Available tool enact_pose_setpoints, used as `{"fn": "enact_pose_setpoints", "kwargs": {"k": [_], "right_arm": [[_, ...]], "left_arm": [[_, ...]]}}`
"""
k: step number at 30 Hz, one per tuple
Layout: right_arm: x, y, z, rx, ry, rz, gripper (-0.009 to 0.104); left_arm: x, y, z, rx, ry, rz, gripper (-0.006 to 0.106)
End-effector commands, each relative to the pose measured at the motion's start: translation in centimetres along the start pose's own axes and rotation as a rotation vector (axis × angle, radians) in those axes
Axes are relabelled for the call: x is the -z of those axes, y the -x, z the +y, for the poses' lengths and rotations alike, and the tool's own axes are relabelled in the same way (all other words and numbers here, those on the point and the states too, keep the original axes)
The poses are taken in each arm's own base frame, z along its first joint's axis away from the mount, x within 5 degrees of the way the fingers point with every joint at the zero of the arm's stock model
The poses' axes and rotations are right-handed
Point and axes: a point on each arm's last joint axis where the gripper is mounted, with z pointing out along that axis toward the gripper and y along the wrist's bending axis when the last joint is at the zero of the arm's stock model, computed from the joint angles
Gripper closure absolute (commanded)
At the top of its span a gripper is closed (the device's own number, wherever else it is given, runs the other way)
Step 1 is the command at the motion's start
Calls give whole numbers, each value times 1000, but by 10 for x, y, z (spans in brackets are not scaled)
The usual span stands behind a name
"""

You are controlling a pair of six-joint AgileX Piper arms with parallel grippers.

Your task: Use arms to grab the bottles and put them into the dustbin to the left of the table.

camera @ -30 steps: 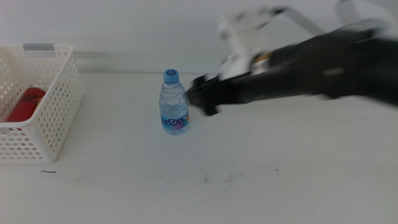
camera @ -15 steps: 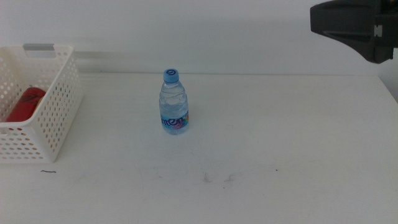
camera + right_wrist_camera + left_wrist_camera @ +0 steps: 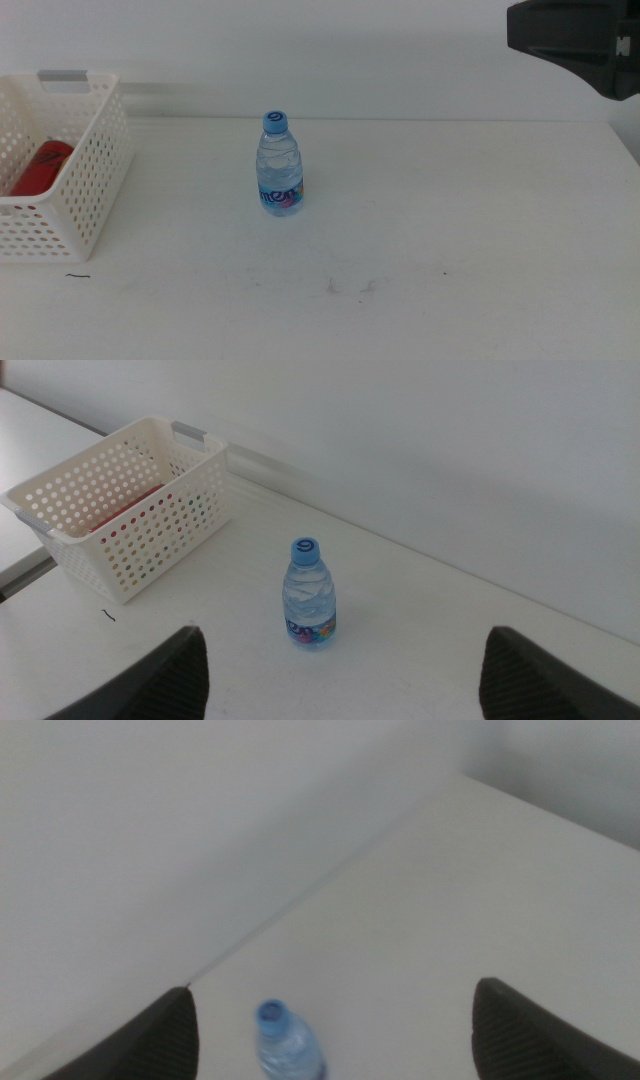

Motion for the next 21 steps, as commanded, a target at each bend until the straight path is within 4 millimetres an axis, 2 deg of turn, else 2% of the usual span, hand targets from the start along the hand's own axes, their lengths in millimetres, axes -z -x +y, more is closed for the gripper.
{"fn": "enact_pose_setpoints", "kwargs": {"k": [1,4,7,9,13,21], "right_arm": [[1,0,-1,11,-9,-10,5],[1,0,-1,11,-9,-10,5],[1,0,-1,11,-9,-10,5],[1,0,-1,11,-9,-10,5],[1,0,-1,8,-6,-9,5],[1,0,-1,8,-6,-9,5]], "left_arm": [[2,-18,-2,31,86,-92,7],[-6,-77,-6,69,216,-155,7],[-18,-143,-18,198,287,-186,7],[-34,-184,-29,275,284,-174,7],[-59,-221,-43,260,239,-245,7],[-92,-240,-40,263,229,-207,7]]}}
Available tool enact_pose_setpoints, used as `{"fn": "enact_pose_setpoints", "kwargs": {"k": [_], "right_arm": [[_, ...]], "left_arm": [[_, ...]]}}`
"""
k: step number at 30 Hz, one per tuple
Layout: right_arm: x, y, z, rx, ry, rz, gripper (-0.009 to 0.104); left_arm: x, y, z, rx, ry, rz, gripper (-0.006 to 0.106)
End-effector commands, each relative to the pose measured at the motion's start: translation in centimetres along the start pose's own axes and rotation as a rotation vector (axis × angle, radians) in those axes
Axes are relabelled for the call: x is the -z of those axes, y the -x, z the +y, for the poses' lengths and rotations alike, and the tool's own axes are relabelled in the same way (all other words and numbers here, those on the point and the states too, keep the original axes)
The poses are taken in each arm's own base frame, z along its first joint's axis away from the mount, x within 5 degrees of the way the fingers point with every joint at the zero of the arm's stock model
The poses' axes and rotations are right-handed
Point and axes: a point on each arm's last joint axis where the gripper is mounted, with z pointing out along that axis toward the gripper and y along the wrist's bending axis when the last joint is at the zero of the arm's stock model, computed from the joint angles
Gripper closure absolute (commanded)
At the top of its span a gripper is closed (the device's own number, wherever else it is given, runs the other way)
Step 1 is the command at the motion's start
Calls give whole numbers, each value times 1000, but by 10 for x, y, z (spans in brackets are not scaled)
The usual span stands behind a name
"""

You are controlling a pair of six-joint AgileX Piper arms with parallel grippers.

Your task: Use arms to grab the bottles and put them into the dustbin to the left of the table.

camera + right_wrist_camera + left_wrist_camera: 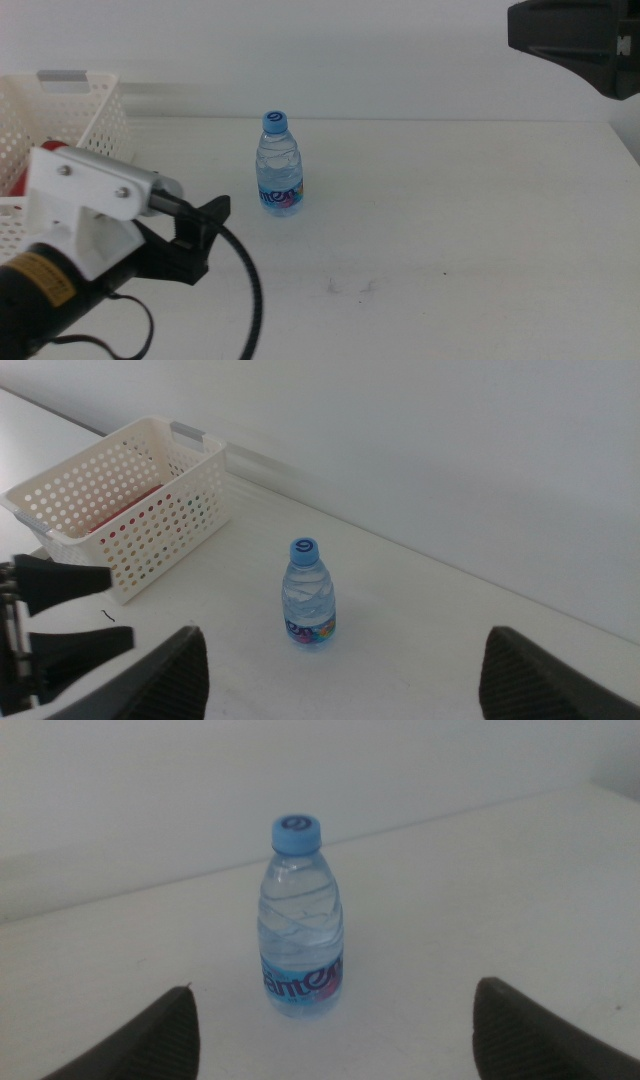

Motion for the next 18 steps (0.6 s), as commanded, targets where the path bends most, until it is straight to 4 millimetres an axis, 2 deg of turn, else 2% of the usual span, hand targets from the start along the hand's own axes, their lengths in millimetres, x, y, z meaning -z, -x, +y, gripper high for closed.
{"fn": "enact_pose_setpoints", "kwargs": {"k": [1,5,7,11,18], "right_arm": [[1,0,-1,8,-6,-9,5],[1,0,-1,8,-6,-9,5],[1,0,-1,8,-6,-9,5],[1,0,-1,8,-6,-9,5],[1,0,-1,8,-6,-9,5]], "left_arm": [[-8,-3,-1,-4,-10,-13,7],[-19,-7,-1,-7,-16,-24,7],[-26,-6,-3,-72,-34,-79,7],[-49,-16,-3,-71,-44,-136,7],[-112,-42,2,23,-21,-177,7]]}}
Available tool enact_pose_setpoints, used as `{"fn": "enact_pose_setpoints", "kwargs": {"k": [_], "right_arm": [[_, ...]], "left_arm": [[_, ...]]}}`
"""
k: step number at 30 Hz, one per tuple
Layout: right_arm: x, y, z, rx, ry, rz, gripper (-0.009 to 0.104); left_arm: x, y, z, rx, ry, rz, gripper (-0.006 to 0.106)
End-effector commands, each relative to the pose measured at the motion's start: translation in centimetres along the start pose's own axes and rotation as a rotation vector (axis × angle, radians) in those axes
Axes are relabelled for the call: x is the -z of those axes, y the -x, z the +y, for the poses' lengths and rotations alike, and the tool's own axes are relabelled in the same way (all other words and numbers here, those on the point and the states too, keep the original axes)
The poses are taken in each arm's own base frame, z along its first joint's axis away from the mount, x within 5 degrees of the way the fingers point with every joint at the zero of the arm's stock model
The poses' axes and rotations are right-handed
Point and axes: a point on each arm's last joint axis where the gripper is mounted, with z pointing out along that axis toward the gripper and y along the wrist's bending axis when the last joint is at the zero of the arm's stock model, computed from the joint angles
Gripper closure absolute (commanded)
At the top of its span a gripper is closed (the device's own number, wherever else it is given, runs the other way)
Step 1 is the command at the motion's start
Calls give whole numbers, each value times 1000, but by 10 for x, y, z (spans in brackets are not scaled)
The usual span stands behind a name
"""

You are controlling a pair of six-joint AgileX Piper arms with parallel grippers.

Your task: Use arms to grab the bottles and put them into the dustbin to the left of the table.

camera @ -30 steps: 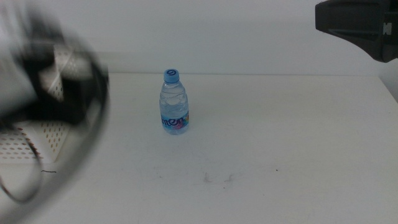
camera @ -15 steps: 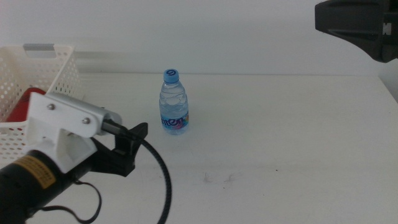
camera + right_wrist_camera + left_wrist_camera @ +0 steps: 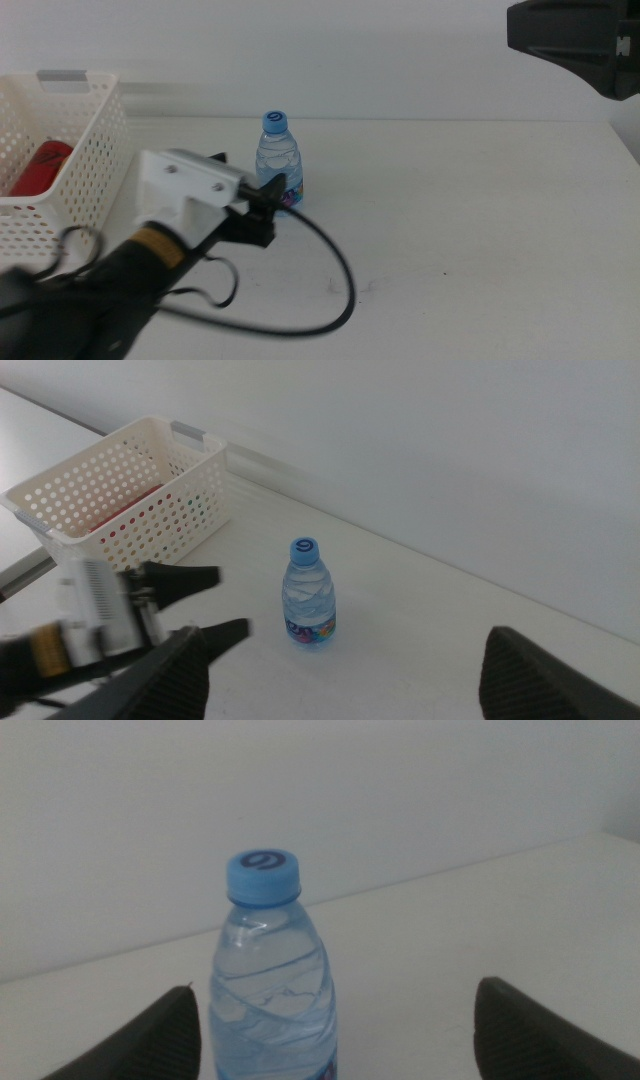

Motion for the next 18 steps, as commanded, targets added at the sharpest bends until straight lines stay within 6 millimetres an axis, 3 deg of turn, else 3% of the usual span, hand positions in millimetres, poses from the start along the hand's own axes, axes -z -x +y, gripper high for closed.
{"fn": "enact_pose_setpoints", "kwargs": {"k": [1,10,18], "right_arm": [[1,0,-1,10,-6,-9,5],[1,0,-1,10,-6,-9,5],[1,0,-1,10,-6,-9,5]], "left_arm": [[-20,-8,1,30,5,-32,7],[-84,-38,11,68,87,5,7],[-118,-64,18,52,138,53,7]]}}
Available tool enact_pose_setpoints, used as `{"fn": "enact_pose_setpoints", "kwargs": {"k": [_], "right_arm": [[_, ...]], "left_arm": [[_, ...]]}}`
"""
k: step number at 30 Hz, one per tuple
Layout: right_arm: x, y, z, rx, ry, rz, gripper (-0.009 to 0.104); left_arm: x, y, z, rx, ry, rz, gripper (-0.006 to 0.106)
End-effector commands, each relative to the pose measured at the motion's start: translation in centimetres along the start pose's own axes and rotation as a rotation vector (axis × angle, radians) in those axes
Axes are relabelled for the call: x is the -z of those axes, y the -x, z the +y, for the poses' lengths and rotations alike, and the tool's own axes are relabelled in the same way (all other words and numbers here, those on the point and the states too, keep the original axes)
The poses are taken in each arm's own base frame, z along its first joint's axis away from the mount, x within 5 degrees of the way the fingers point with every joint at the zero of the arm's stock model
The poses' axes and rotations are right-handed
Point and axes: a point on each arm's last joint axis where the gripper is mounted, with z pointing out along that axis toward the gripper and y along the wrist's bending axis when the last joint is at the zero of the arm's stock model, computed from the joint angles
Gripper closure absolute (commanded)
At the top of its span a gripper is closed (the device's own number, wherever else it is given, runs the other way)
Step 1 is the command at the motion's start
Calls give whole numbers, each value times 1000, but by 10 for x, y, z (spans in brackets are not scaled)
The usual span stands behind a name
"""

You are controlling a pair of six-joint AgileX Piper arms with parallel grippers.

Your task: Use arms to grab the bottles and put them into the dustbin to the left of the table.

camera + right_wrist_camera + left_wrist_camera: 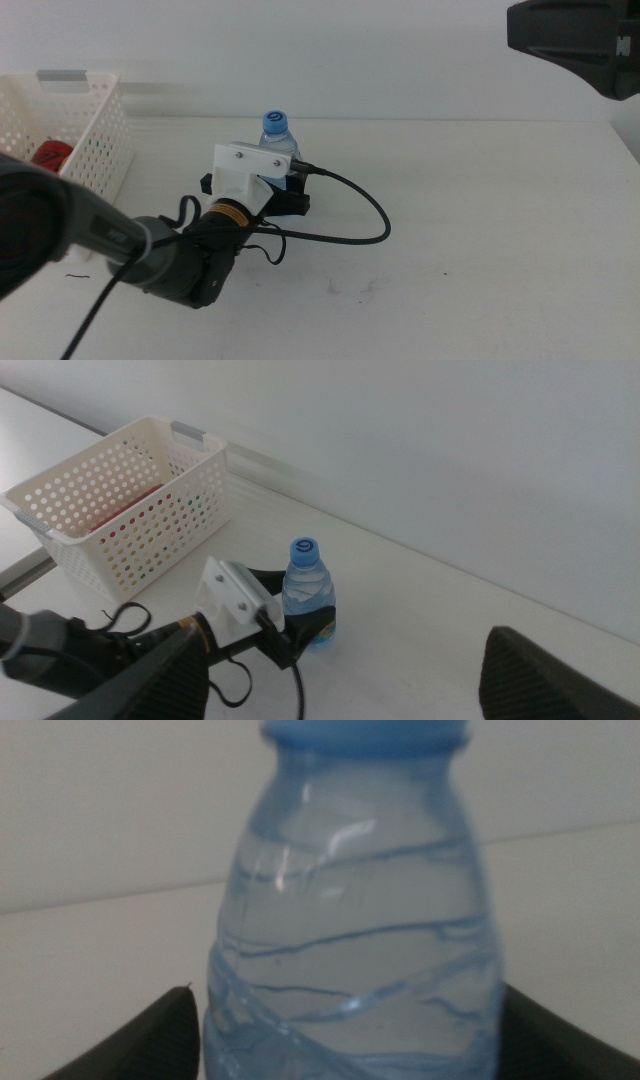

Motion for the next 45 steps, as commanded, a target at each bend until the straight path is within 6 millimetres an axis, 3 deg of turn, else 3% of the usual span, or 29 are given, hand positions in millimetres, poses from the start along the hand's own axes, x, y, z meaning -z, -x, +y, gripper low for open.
{"fn": "enact_pose_setpoints", "kwargs": {"k": [1,8,11,14,17,19,21,26,30,33,38,41,45], "right_arm": [[1,0,-1,10,-6,-9,5],[1,0,-1,10,-6,-9,5],[1,0,-1,10,-6,-9,5],[1,0,-1,10,-6,-10,5],[1,0,-1,10,-6,-10,5],[1,0,-1,10,-6,-10,5],[1,0,-1,10,-6,-10,5],[1,0,-1,10,-6,-10,5],[1,0,-1,10,-6,-10,5],[1,0,-1,7,-4,-9,5],[1,0,1,-7,9,-8,5],[1,0,1,-7,9,-8,5],[1,0,1,-7,9,-8,5]], "left_arm": [[-9,-6,1,-17,21,2,7],[-30,-18,2,-24,42,3,7],[-35,-23,5,-47,69,3,12],[-38,-25,8,-39,104,10,30],[-32,-14,9,-30,121,8,63],[-18,5,7,-27,123,7,89],[4,29,3,-69,106,25,102],[60,81,-9,-51,0,323,102],[88,140,-16,-101,-79,366,102],[93,181,15,-102,-62,495,102],[104,233,105,-77,136,624,102],[106,245,145,-33,226,643,102],[103,237,191,22,318,697,102]]}}
